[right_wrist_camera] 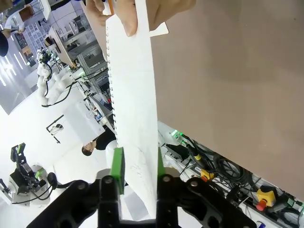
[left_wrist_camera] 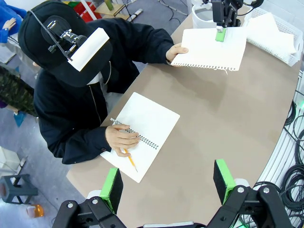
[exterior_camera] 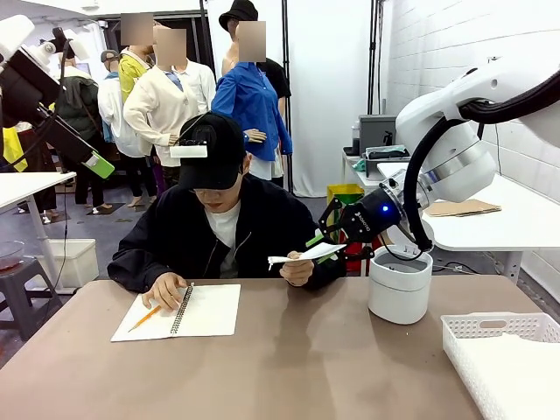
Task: Sort the paper based on its condition.
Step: If a person hands you a paper, place it in the Organizing basket , and if it's crumpled, put it in the Trash can.
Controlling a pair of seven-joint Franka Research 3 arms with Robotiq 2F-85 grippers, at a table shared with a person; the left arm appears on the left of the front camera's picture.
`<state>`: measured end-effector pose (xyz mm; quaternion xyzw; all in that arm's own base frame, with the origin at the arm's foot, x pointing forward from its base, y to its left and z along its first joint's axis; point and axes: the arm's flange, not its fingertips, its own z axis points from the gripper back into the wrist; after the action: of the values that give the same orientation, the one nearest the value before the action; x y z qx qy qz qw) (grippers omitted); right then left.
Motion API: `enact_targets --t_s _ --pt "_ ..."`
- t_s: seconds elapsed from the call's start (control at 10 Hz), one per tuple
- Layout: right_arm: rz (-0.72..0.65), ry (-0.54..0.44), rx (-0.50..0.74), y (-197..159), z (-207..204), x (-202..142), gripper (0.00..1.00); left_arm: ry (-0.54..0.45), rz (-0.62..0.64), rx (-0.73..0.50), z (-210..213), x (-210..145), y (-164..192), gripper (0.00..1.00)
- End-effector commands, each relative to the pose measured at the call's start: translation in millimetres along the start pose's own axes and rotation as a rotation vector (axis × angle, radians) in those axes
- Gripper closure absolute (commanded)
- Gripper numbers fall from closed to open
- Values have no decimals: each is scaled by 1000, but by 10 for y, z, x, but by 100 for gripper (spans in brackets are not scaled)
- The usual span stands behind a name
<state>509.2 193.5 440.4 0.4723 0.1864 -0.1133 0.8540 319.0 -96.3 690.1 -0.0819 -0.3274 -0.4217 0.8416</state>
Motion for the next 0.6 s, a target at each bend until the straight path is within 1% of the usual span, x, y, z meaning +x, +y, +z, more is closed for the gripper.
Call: enact_targets --t_s 0.0,0.5 --pt "-17 -16 -10 6 -39 -10 100 -3 0 -1 9 -2 0 0" --pt "-9 -2 -13 15 -21 -92 100 -3 0 -1 9 -2 0 0"
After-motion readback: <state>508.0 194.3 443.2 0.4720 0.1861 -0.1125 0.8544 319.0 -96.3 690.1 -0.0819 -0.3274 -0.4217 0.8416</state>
